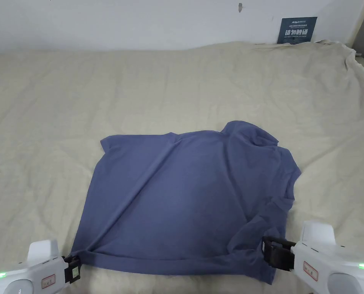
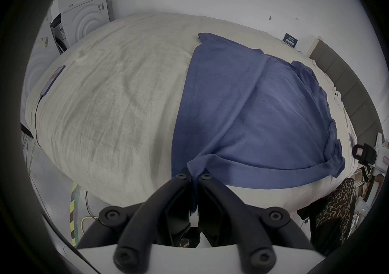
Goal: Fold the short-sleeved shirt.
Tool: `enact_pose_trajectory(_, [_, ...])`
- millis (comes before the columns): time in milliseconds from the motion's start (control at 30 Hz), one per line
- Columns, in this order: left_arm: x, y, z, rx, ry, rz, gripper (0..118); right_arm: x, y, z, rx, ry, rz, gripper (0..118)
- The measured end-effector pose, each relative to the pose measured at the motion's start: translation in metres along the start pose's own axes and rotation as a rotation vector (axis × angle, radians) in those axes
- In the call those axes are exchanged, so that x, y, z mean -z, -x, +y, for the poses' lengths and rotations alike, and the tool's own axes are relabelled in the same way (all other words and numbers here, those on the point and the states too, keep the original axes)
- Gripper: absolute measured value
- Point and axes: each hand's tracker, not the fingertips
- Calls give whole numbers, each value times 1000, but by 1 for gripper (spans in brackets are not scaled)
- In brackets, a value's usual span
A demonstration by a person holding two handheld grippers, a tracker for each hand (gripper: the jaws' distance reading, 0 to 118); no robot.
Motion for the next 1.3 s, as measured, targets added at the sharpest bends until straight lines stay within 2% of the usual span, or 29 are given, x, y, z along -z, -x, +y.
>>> enact_pose_trajectory(67, [0,1,-1,-6,0,-3,2,8,4,-3,-2,34,2,90])
enact_pose_trajectory(100, [0,2,-1,-9,-1,-4,2,11,5,-5,5,43,9,83])
enact_pose_trajectory(200, [-1,2,-2,-21,0,-9,2,21,5,-10,39,80,39,49])
enact_pose_trajectory(233, [-1,2,-2,-27,-1,-10,2,23,5,-12,39,90,44,34])
enact_pose_trajectory(267, [0,3,-2,-33,0,-13,2,24,6,-14,41,90,47,34])
enact_pose_trajectory(300, [1,4,-2,-38,-2,-15,2,23,7,-15,43,88,53,30])
enact_pose_trajectory(367, [1,5,-2,-51,-3,-22,2,18,13,-19,51,75,69,4])
enact_pose_trajectory(600, [-6,7,1,-74,-32,-40,2,-12,18,-13,31,8,95,2])
enact_pose_trajectory(833, [-26,2,31,-64,-118,-67,2,-38,22,34,-91,-139,104,2])
enact_pose_trajectory(1100, [-20,-14,101,14,-192,-58,2,-10,26,108,-156,-216,118,2])
enact_pose_trajectory(1300, [18,-27,142,70,-153,-33,2,30,32,145,-192,-200,102,2])
